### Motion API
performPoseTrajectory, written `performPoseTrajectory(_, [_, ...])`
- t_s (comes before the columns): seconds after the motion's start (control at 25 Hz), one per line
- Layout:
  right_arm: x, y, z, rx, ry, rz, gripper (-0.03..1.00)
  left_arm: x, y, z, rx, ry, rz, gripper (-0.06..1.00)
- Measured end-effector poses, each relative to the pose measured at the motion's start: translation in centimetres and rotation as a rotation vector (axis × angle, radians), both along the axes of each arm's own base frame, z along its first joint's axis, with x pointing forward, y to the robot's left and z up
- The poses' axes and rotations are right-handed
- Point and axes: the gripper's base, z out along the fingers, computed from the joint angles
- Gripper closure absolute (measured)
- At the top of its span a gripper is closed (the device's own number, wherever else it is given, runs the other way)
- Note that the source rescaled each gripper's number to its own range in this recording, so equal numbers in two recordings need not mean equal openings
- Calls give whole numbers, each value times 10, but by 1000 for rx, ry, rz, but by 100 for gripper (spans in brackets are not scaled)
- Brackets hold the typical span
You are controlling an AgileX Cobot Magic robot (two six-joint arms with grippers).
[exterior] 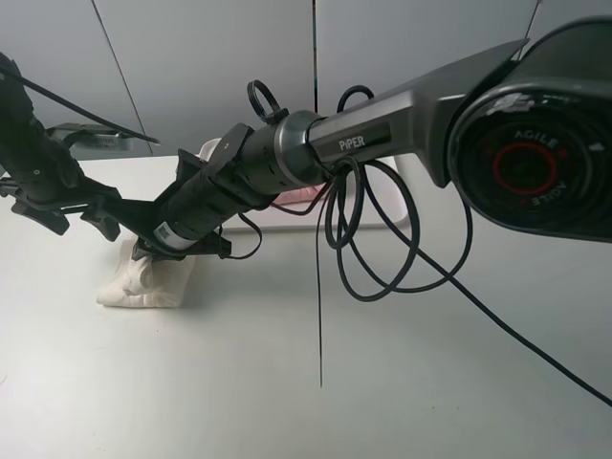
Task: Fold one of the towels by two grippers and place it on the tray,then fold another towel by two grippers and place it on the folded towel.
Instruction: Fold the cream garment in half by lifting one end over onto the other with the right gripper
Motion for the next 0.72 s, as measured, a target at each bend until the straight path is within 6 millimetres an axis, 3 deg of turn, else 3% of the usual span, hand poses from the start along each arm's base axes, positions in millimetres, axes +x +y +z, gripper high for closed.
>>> performPoseTrajectory(0.16, [0, 0, 0, 5, 3, -8, 89, 2, 3, 20, 2, -18, -6, -3])
performPoseTrajectory(0.24, [1, 1, 1, 17, 9, -30, 83, 2, 6, 31, 3, -35, -8, -3])
performPoseTrajectory(0.52, [4, 5, 7, 89, -6, -43, 45, -3, 7, 58, 5, -90, -13, -3])
performPoseTrajectory(0.72, [5, 8, 12, 145, -25, -42, 41, -4, 7, 60, 6, -92, -13, -3])
